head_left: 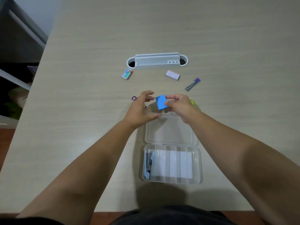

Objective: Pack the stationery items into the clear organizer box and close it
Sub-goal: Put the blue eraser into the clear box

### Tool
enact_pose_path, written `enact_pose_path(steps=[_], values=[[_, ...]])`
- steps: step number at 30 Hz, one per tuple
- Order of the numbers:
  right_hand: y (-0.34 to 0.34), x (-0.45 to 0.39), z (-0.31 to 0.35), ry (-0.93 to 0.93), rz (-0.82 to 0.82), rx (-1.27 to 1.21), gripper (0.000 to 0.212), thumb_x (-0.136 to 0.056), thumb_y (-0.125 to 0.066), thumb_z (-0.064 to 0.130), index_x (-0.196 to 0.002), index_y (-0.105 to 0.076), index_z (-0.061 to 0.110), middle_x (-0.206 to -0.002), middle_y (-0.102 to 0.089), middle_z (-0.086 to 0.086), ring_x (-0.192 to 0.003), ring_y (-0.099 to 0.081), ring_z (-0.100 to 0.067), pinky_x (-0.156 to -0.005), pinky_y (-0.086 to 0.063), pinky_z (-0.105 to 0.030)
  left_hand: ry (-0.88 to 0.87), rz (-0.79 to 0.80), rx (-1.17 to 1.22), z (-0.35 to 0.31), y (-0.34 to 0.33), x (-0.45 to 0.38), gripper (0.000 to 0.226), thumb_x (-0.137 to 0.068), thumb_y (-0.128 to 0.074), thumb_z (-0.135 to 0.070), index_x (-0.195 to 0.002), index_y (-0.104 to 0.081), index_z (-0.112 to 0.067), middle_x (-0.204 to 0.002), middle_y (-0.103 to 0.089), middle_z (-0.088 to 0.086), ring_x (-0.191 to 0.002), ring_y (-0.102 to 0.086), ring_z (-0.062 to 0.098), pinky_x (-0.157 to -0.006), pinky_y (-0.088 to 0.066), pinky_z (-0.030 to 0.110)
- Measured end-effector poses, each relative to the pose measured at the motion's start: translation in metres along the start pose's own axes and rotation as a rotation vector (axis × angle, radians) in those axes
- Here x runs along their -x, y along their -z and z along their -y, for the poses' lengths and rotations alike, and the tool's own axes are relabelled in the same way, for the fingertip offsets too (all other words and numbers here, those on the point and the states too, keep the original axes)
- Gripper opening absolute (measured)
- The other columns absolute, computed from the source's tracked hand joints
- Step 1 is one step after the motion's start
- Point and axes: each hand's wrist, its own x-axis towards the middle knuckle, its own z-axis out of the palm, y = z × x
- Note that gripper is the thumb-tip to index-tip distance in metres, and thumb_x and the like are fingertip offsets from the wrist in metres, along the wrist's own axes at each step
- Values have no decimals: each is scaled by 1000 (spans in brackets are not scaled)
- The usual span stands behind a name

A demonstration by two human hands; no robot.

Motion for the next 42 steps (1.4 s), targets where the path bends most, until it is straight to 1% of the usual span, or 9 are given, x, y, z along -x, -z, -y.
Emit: enact_pose_path(steps=[2, 8, 11, 16, 23, 26, 30, 36, 42], values=[[7, 13, -6, 110, -87, 62, 27, -82, -67, 9, -107, -67, 21, -70, -58, 1, -66, -55, -13, -67, -49, -28, 6, 11, -10, 3, 0, 23, 84, -64, -89, -32, -134, -43, -23, -127, -58, -7, -113, -50, -1, -91, -38, 6], [13, 75, -25, 226, -150, 49, 32, -85, -63, 6, -114, -63, 19, -73, -57, -1, -68, -54, -14, -67, -47, -22, -64, 184, -212, 14, -7, 105, 94, -61, -73, -68, -141, -42, -29, -145, -45, -7, -136, -38, 16, -114, -33, 43], [2, 109, -50, 131, -16, 73, 38, -80, -67, 4, -113, -60, 22, -75, -59, -10, -64, -56, -17, -66, -48, -31, -49, 348, -373, 18, -12, 139, 120, -48, -64, -83, -150, -23, -33, -157, -27, -10, -147, -18, 21, -121, -18, 46], [-22, 147, -84, -4, 16, 264, 35, -68, -67, 10, -100, -66, 24, -67, -60, -1, -58, -60, -16, -72, -59, -41, -21, 450, -491, 25, -15, 168, 136, -51, -75, -74, -154, 5, -33, -163, 0, -14, -150, 5, 19, -120, -2, 42], [-37, 171, -96, -14, -11, 512, 29, -77, -65, 6, -101, -62, 23, -78, -58, -1, -55, -54, -11, -45, -39, -20, 45, 341, -396, 22, -23, 183, 132, -51, -75, -69, -153, 2, -35, -162, -3, -15, -151, 0, 18, -122, -9, 46], [-39, 173, -101, -11, -41, 544, 33, -79, -63, 5, -109, -65, 19, -88, -58, -3, -61, -54, -13, -49, -41, -21, 55, 338, -370, 22, -24, 184, 131, -54, -79, -64, -153, 2, -36, -162, -2, -16, -151, 1, 17, -122, -8, 45], [-42, 171, -104, 31, -48, 614, 39, -84, -59, 4, -121, -64, 17, -95, -56, 0, -80, -57, -17, -71, -46, -24, 40, 359, -386, 25, -22, 181, 131, -53, -78, -65, -153, 2, -35, -162, -1, -17, -151, 3, 17, -122, -7, 46], [-42, 171, -100, 70, -14, 597, 41, -85, -65, 10, -122, -58, 26, -89, -60, -3, -67, -56, -13, -53, -43, -21, 36, 385, -439, 25, -19, 174, 132, -51, -76, -68, -153, 2, -35, -163, -2, -15, -151, 7, 20, -122, -6, 50], [-1, 152, -76, 149, -215, 335, 21, -83, -69, 22, -103, -64, 27, -70, -50, 4, -63, -50, -10, -61, -43, -23, 53, 355, -381, 2, -14, 144, 102, -71, -68, -66, -153, -19, -31, -161, -19, -11, -151, -2, 22, -122, -8, 46]])
